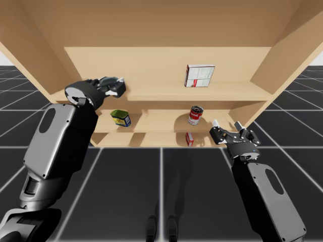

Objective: Retrieve the tuna can from the shelves.

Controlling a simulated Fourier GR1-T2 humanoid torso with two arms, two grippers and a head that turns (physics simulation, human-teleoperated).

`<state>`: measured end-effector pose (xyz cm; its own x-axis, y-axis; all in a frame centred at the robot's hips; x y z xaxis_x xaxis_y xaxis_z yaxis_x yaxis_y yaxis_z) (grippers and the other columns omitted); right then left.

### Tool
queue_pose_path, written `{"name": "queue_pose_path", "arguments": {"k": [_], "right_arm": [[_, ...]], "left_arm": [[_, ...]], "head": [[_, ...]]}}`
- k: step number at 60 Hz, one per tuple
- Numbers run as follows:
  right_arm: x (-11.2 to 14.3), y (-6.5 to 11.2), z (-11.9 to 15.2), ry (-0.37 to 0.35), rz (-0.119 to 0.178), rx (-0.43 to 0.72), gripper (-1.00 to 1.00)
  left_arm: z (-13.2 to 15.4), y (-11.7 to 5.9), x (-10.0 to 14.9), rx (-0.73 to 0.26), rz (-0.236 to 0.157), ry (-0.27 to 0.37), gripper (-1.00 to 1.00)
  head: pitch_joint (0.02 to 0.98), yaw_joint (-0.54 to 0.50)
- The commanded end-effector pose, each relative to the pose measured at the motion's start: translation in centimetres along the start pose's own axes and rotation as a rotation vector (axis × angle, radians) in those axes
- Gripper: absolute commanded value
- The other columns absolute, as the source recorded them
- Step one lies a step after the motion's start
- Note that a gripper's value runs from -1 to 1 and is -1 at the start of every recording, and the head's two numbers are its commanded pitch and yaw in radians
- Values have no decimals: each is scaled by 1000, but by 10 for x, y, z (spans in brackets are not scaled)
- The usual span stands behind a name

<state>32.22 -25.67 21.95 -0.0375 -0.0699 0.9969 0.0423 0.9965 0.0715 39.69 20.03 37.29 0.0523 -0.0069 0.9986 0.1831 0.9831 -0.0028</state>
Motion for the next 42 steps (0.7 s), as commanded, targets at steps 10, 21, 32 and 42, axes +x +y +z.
{"name": "queue_pose_path", "arguments": {"k": [10, 21, 32, 42], "right_arm": [[0, -1, 0, 1, 0, 0, -1000], [-1, -2, -1, 1, 1, -1, -1000], [-1, -1, 0, 1, 2, -3, -1000], [-2, -1, -1, 1, 11, -4, -1000]], "left_arm": [[10, -5, -6, -20, 3, 24, 998], [45, -6, 1, -24, -30, -23, 977], [86, -2, -8, -36, -61, -44, 1000], [120, 2, -13, -41, -59, -70, 1000]], "head": [[290, 322], [291, 327], [293, 330], [300, 336]]}}
